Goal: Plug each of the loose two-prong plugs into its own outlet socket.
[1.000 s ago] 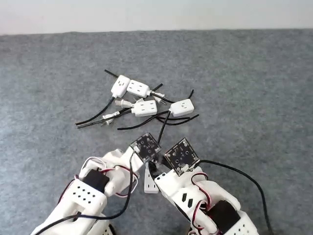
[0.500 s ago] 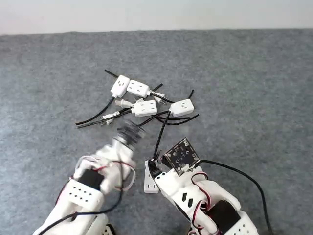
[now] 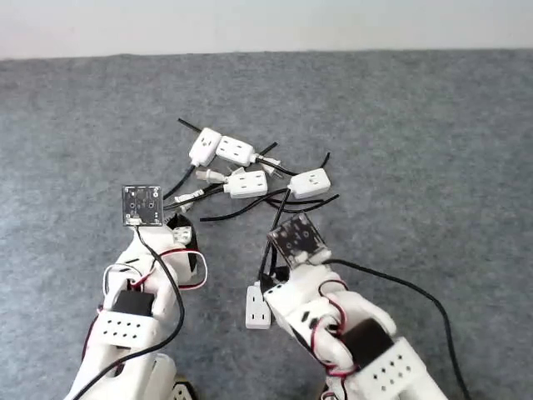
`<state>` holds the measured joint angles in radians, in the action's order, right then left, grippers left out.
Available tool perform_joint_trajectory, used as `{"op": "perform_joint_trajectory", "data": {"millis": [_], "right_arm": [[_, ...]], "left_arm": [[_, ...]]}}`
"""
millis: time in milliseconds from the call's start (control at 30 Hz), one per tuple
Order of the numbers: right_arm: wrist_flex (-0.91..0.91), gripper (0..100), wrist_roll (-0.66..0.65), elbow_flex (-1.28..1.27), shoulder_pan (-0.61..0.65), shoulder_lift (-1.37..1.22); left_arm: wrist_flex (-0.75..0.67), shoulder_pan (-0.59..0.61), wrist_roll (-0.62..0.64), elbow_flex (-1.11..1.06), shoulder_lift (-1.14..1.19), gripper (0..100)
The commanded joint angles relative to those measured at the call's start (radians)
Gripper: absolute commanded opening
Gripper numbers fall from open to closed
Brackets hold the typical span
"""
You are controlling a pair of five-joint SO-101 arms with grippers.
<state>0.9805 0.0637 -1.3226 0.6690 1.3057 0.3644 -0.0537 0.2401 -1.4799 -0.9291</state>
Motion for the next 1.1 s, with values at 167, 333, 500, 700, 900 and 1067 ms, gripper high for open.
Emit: {"op": "perform_joint_trajectory", "data": {"millis": [167,333,500,700,900,1067], "right_arm": [[-0.042,0.8,0.043,0.115,-0.008,-0.163],[0.028,0.8,0.041,0.153,-0.203,-0.062],[0.038,0.8,0.002,0.153,-0.423,-0.01],[0.008,0.8,0.002,0.144,-0.458,-0.054],[-0.051,0.8,0.028,0.186,-0.493,-0.205],[-0.133,0.8,0.028,0.192,-0.522,-0.311]], "left_arm": [[-0.011,-0.003,0.005,0.004,-0.015,1],[0.12,-0.143,0.005,0.028,-0.017,1],[0.379,-0.311,0.13,0.148,-0.011,2],[0.41,-0.336,0.218,0.162,-0.006,21],[0.434,-0.387,0.287,0.163,-0.006,20],[0.431,-0.448,0.336,0.168,-0.006,19]]}}
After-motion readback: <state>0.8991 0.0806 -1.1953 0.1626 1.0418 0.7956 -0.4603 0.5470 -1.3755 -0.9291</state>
